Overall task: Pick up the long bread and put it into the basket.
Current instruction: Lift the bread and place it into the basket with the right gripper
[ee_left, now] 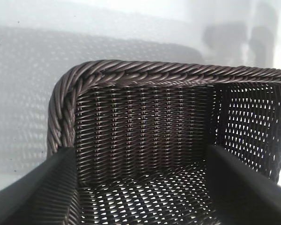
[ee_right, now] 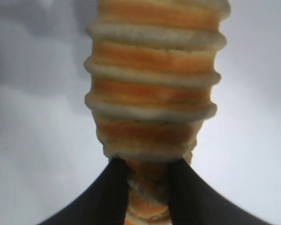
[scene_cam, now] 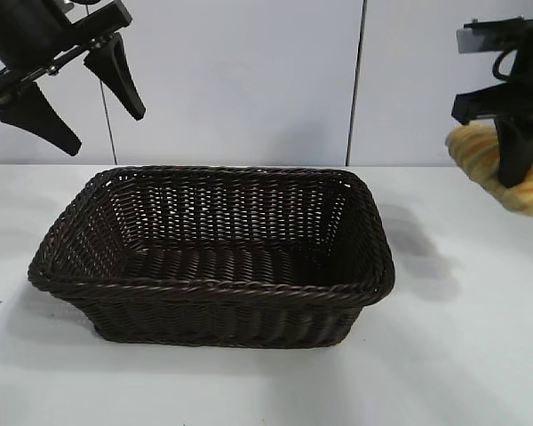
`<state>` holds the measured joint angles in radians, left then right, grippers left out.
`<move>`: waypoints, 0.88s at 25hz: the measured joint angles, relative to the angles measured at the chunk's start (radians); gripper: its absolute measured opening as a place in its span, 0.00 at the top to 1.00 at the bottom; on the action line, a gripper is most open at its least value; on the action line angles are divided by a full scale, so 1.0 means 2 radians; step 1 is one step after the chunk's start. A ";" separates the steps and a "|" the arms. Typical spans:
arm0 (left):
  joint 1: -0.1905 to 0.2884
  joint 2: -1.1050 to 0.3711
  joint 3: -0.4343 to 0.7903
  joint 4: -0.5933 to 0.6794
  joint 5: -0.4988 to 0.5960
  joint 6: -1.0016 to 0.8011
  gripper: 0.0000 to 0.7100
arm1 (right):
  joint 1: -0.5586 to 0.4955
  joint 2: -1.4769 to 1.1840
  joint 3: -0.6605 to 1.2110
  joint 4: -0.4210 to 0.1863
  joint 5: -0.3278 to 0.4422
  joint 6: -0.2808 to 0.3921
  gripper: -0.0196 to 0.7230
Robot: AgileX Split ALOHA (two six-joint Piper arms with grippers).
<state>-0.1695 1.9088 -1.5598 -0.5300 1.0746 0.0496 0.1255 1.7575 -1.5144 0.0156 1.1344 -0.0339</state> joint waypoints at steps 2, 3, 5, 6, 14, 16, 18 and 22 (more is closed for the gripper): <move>0.000 0.000 0.000 0.000 0.000 0.000 0.22 | 0.004 0.000 -0.003 0.001 0.001 -0.001 0.71; 0.000 0.000 0.000 0.000 0.000 0.000 0.22 | 0.009 0.000 -0.003 0.001 0.004 -0.002 0.71; 0.000 0.000 0.000 0.000 0.000 0.000 0.22 | 0.024 0.000 -0.003 0.001 0.005 -0.004 0.71; 0.000 0.000 0.000 0.000 0.000 0.000 0.22 | 0.035 0.000 -0.003 0.001 0.004 -0.005 0.71; 0.000 0.000 0.000 0.000 0.001 0.001 0.22 | 0.138 0.000 -0.003 0.004 -0.008 -0.006 0.71; 0.000 0.000 0.000 0.000 0.001 0.001 0.22 | 0.164 0.000 -0.003 0.006 -0.019 -0.006 0.71; 0.000 0.000 0.000 0.000 0.001 0.001 0.22 | 0.188 0.000 -0.003 0.006 -0.033 -0.006 0.71; 0.000 0.000 0.000 0.000 0.001 0.001 0.22 | 0.220 0.007 -0.003 0.008 -0.049 -0.014 0.72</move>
<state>-0.1695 1.9088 -1.5598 -0.5300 1.0765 0.0515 0.5659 1.7712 -1.5213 0.0316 1.0359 -0.0621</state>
